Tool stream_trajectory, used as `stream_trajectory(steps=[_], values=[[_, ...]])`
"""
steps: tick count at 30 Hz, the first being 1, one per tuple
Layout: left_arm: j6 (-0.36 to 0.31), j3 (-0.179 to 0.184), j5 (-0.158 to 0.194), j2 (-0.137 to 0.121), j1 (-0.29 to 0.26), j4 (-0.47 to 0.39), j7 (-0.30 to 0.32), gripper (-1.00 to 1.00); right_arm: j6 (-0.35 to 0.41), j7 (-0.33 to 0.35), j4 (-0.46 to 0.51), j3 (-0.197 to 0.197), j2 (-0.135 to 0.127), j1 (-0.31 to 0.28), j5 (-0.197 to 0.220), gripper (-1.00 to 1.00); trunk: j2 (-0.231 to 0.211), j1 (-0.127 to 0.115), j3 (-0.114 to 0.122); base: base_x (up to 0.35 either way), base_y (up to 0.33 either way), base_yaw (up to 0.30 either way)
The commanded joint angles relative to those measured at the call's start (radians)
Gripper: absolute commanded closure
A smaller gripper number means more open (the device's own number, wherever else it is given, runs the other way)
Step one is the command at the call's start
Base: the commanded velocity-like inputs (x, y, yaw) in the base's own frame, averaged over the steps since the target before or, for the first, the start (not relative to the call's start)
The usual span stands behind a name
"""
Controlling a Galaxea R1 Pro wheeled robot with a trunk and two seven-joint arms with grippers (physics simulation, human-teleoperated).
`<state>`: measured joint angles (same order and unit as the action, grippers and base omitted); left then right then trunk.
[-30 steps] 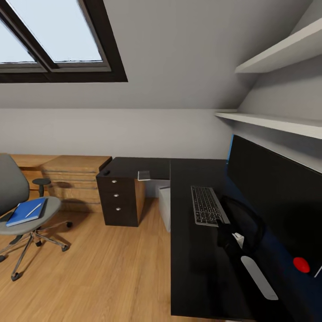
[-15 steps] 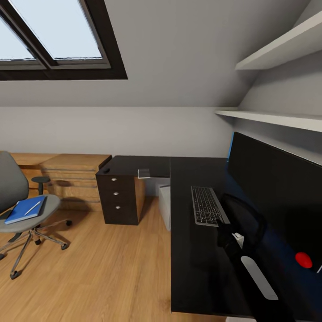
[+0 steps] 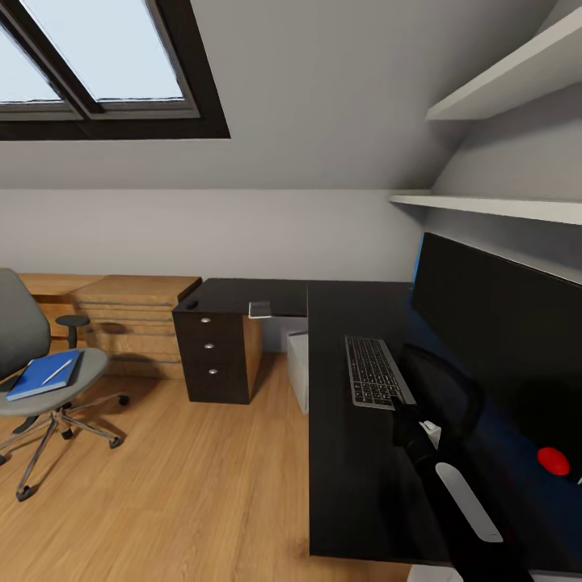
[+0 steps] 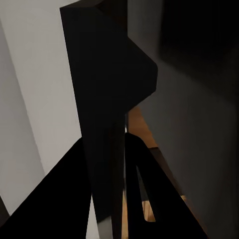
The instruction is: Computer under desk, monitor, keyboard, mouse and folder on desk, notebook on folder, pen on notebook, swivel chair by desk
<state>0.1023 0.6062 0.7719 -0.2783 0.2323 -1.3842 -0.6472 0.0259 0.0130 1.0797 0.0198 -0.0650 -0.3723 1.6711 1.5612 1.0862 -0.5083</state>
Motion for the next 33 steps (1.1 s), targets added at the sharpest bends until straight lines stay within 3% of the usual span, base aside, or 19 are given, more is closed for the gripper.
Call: stream_trajectory(steps=[1, 26, 33], values=[[0.01, 0.003, 0.01, -0.001, -0.001, -0.001, -0.003, -1.0, 0.0, 0.005, 0.0, 0.002, -0.001, 0.0, 0.012, 1.0, 0.008, 0.004, -0.004, 0.0, 0.0, 0.0], [0.01, 0.003, 0.01, -0.001, -0.001, 0.001, -0.002, -1.0, 0.0, 0.005, 0.0, 0.002, -0.001, 0.0, 0.01, 1.0, 0.183, 0.1, -0.082, 0.0, 0.0, 0.0], [0.011, 0.0, 0.01, -0.004, -0.001, 0.001, -0.002, -1.0, 0.0, 0.004, 0.0, 0.002, -0.001, 0.0, 0.01, 1.0, 0.183, 0.1, -0.082, 0.0, 0.0, 0.0]])
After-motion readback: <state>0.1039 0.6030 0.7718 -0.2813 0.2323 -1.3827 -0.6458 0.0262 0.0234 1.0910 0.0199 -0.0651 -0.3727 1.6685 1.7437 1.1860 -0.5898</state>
